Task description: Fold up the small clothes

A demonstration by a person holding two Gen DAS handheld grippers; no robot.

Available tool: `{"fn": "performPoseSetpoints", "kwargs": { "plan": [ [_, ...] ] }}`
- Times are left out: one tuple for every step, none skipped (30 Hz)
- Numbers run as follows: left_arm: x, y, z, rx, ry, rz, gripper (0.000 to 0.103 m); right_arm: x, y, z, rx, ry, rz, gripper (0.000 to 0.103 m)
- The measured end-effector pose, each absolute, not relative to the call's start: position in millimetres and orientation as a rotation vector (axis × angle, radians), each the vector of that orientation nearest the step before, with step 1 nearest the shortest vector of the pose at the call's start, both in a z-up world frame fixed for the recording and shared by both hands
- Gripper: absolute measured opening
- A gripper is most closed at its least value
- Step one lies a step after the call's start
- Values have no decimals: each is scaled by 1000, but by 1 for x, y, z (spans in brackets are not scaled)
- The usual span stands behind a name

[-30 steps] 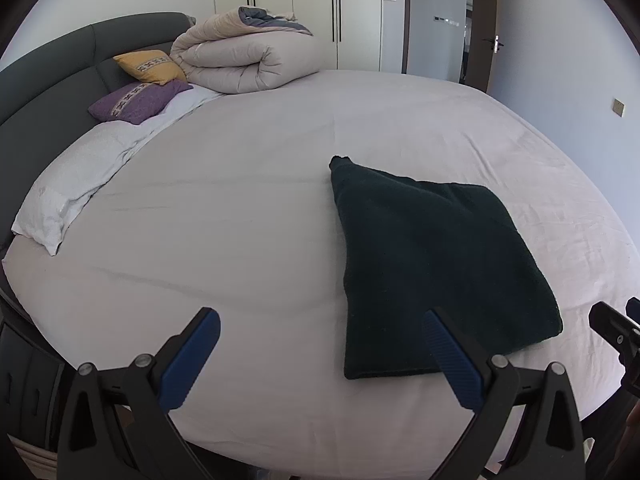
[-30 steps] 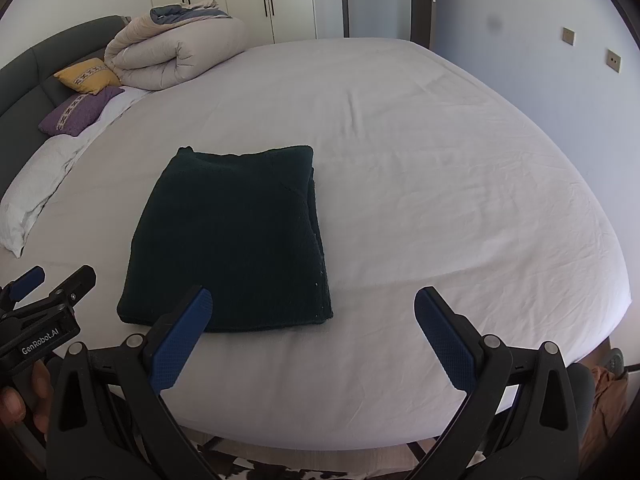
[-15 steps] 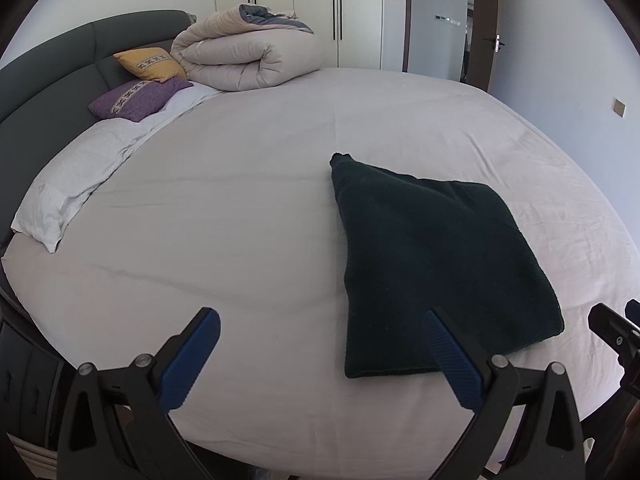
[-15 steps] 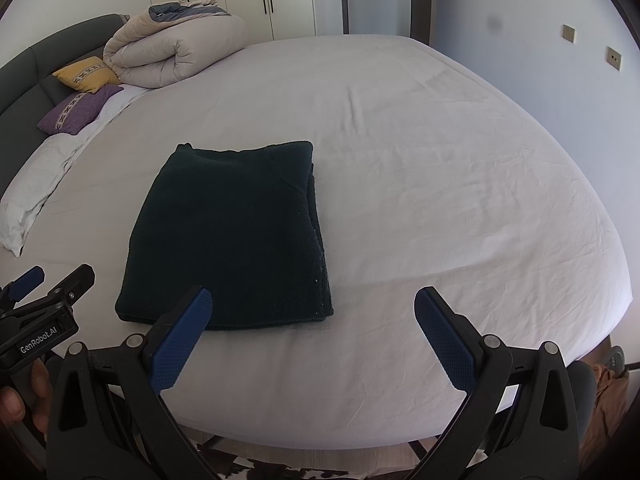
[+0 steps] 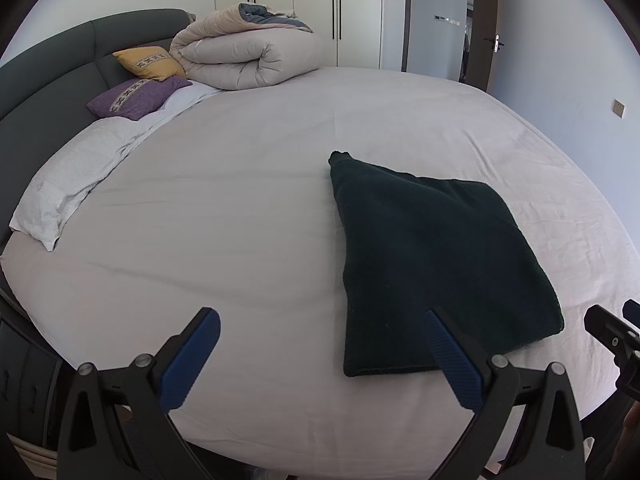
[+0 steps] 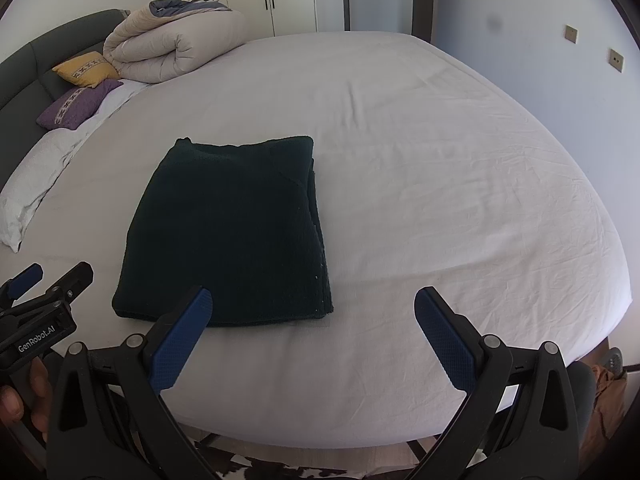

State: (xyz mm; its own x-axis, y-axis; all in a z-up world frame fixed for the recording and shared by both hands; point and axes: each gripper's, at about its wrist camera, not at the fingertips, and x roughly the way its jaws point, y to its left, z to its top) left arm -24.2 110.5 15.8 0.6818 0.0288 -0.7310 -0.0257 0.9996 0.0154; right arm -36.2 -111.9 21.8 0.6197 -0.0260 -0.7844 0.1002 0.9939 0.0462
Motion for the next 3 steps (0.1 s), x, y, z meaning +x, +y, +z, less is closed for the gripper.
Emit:
{"fn": "performPoseSetpoints", "kwargs": {
  "plan": [
    [-24, 110, 16, 8, 818, 30, 103, -36, -112, 21, 86, 902, -73, 103],
    [-24, 110, 16, 12, 815, 30, 103, -36, -111, 21, 86, 903, -73, 103],
    [-25, 109, 17, 14, 810, 24, 103, -36, -112, 20, 88, 903, -72, 103]
  ]
}}
